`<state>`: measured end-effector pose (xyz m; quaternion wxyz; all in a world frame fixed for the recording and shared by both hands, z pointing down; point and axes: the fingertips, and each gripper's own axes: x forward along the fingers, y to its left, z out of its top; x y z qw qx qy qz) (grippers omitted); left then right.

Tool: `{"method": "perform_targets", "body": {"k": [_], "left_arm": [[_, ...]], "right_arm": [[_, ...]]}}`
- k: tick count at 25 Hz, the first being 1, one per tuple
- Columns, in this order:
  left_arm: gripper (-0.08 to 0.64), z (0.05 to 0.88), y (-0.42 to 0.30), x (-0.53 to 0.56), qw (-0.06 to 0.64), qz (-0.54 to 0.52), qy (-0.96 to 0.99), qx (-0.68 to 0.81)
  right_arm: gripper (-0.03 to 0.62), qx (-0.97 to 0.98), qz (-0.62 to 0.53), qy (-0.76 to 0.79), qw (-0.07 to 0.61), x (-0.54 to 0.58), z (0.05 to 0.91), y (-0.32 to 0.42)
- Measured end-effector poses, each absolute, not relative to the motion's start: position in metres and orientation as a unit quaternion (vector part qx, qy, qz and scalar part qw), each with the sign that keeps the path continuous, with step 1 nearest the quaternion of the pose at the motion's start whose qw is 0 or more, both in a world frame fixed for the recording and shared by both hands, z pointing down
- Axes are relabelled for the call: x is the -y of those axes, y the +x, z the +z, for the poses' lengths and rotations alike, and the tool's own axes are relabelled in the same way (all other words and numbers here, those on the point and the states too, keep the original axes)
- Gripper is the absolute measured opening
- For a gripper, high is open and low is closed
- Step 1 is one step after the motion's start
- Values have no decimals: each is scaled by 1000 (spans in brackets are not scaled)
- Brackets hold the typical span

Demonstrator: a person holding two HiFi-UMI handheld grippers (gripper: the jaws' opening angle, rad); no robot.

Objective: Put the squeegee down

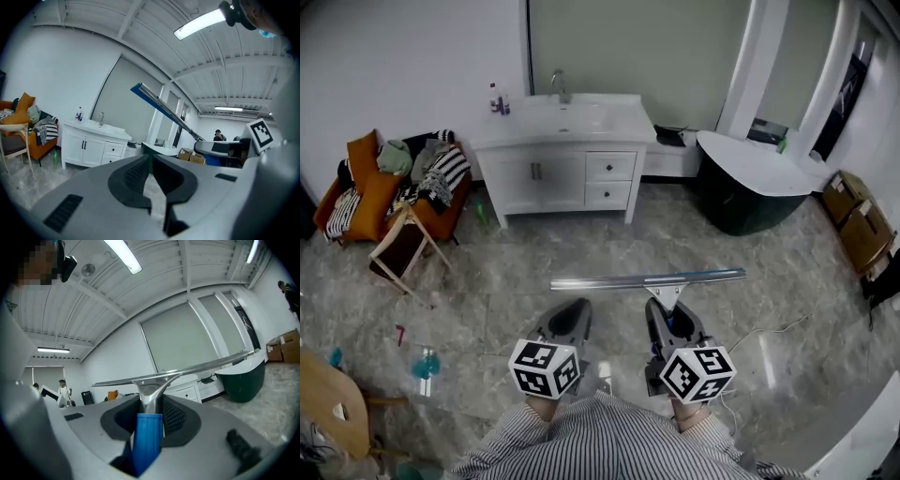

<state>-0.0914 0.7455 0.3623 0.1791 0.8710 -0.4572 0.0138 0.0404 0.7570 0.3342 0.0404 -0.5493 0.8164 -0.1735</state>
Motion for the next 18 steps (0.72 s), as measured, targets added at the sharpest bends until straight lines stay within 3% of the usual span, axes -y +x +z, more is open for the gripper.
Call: {"method": "perform_targets", "body": {"k": [18], "left_arm": [[31,349,-108,-705,159,20,887,434]], "right_arm": [[118,-813,-162,-559,33,-718,326,11]]}}
